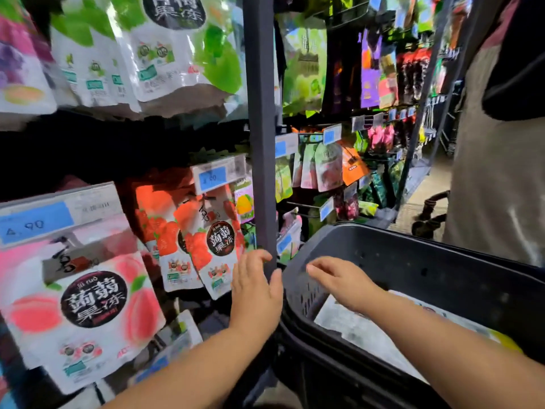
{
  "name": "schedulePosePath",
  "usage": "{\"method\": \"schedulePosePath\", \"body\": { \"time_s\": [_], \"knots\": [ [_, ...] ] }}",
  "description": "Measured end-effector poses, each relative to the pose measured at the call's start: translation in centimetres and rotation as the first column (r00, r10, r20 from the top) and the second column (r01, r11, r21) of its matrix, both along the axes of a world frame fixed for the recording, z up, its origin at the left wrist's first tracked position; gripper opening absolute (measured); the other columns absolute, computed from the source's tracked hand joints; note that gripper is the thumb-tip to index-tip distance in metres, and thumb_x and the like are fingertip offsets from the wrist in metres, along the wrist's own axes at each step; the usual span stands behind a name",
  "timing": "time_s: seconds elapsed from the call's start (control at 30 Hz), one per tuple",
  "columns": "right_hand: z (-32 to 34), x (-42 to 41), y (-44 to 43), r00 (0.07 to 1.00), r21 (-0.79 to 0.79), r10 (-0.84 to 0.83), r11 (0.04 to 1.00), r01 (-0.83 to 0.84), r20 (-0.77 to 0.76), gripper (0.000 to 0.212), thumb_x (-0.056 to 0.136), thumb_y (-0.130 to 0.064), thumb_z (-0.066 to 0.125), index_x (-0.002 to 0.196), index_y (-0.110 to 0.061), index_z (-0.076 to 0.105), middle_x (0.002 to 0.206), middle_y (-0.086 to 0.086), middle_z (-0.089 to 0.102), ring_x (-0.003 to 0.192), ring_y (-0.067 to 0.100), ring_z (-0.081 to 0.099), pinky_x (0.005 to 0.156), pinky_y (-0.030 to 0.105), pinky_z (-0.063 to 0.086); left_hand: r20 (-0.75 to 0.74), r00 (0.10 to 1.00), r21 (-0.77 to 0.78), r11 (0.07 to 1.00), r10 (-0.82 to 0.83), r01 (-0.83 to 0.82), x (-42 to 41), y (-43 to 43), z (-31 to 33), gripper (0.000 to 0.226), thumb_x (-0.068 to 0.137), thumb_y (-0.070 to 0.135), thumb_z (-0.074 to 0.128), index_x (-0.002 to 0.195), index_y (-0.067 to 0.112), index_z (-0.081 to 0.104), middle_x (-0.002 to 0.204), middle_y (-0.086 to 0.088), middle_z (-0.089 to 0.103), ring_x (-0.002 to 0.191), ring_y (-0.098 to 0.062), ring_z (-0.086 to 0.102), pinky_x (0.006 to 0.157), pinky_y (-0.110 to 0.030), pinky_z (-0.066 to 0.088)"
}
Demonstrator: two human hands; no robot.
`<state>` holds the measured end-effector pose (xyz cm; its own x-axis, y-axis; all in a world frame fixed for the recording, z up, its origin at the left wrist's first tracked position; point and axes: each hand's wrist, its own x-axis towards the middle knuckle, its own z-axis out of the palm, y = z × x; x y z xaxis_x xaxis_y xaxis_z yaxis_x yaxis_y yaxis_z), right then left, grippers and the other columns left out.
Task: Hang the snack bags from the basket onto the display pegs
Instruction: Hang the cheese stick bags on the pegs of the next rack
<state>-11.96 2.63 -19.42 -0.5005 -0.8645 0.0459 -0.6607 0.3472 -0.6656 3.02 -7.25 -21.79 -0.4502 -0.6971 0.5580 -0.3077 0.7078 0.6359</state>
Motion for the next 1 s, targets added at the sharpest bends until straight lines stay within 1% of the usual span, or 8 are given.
{"method": "schedulePosePath", "body": {
  "time_s": [0.13, 0.23, 0.37, 0.6, 0.73, 0.87, 0.93, 1.0],
  "knots": [
    [-1.2, -5.0, 4.9, 0.997, 0.205, -0.011, 0.978, 0.027, -0.078, 0.027, 0.099, -0.042, 0.054, 0.110, -0.023, 0.068, 0.105, -0.004, 0.069, 0.099, 0.015, 0.063, 0.085, 0.029, 0.046, 0.178, 0.949, -0.044, 0.961, -0.260, 0.272, -2.3, 1.8, -0.6, 0.021, 0.093, 0.021, 0.059, 0.112, 0.015, 0.055, 0.111, 0.005, 0.051, 0.111, -0.017, 0.045, 0.096, -0.028, 0.033],
    [-2.8, -8.3, 8.6, 0.993, 0.353, 0.010, 0.935, 0.033, -0.121, 0.026, 0.095, -0.042, 0.062, 0.114, -0.026, 0.070, 0.102, -0.011, 0.062, 0.105, 0.012, 0.061, 0.083, 0.021, 0.043, 0.380, 0.832, -0.048, 0.889, -0.405, 0.455, -3.9, 3.1, -1.1, 0.016, 0.096, 0.036, 0.052, 0.106, 0.025, 0.057, 0.094, 0.014, 0.058, 0.103, -0.018, 0.055, 0.090, -0.030, 0.036],
    [-5.2, -10.1, 11.2, 0.981, 0.483, 0.100, 0.875, -0.008, -0.166, 0.037, 0.091, -0.045, 0.067, 0.125, -0.031, 0.064, 0.130, -0.011, 0.056, 0.125, 0.008, 0.049, 0.098, 0.018, 0.034, 0.718, 0.654, -0.131, 0.876, -0.239, 0.463, -5.1, 3.7, -1.4, 0.044, 0.098, 0.059, 0.029, 0.110, 0.030, 0.060, 0.108, 0.003, 0.070, 0.104, -0.023, 0.061, 0.082, -0.032, 0.036],
    [-11.0, -9.4, 11.1, 0.952, 0.560, 0.206, 0.827, -0.044, -0.228, 0.076, 0.079, -0.060, 0.072, 0.143, -0.030, 0.046, 0.150, -0.004, 0.040, 0.138, 0.020, 0.040, 0.113, 0.033, 0.034, 0.820, 0.544, -0.113, 0.881, -0.178, 0.459, -5.6, 4.0, -1.5, 0.042, 0.100, 0.057, 0.027, 0.100, 0.029, 0.058, 0.106, 0.001, 0.068, 0.105, -0.022, 0.060, 0.071, -0.031, 0.029],
    [-12.4, -9.0, 10.3, 0.976, 0.502, -0.046, 0.851, 0.151, -0.215, 0.088, 0.080, -0.066, 0.066, 0.149, -0.019, 0.036, 0.150, 0.004, 0.038, 0.138, 0.025, 0.037, 0.113, 0.035, 0.033, 0.815, 0.548, -0.094, 0.890, -0.188, 0.445, -5.6, 4.2, -1.3, 0.041, 0.101, 0.055, 0.026, 0.096, 0.029, 0.058, 0.101, 0.003, 0.068, 0.099, -0.019, 0.059, 0.069, -0.031, 0.024],
    [-12.7, -9.8, 9.4, 0.919, 0.473, -0.395, 0.813, 0.340, 0.019, 0.077, 0.087, -0.053, 0.068, 0.143, -0.010, 0.040, 0.137, 0.010, 0.055, 0.121, 0.028, 0.055, 0.096, 0.031, 0.044, 0.805, 0.567, -0.116, 0.890, -0.176, 0.442, -5.9, 4.2, -1.6, 0.044, 0.101, 0.054, 0.026, 0.094, 0.024, 0.057, 0.095, 0.002, 0.066, 0.094, -0.018, 0.059, 0.068, -0.033, 0.022],
    [-12.6, -9.8, 8.9, 0.822, 0.429, -0.493, 0.832, 0.351, 0.284, 0.045, 0.090, -0.036, 0.070, 0.120, -0.006, 0.053, 0.103, 0.014, 0.068, 0.082, 0.025, 0.064, 0.073, 0.030, 0.047, 0.794, 0.585, -0.130, 0.895, -0.163, 0.427, -5.9, 4.3, -1.6, 0.043, 0.101, 0.054, 0.026, 0.093, 0.023, 0.056, 0.092, 0.002, 0.065, 0.091, -0.019, 0.058, 0.068, -0.032, 0.022],
    [-12.7, -9.6, 8.3, 0.702, 0.414, -0.553, 0.825, 0.385, 0.449, 0.023, 0.091, -0.024, 0.071, 0.087, -0.007, 0.057, 0.072, 0.010, 0.063, 0.052, 0.018, 0.054, 0.057, 0.028, 0.042, 0.787, 0.595, -0.126, 0.901, -0.164, 0.415, -5.7, 4.5, -1.5, 0.042, 0.101, 0.053, 0.027, 0.091, 0.023, 0.054, 0.083, 0.003, 0.058, 0.082, -0.018, 0.051, 0.066, -0.032, 0.022]
  ]
}}
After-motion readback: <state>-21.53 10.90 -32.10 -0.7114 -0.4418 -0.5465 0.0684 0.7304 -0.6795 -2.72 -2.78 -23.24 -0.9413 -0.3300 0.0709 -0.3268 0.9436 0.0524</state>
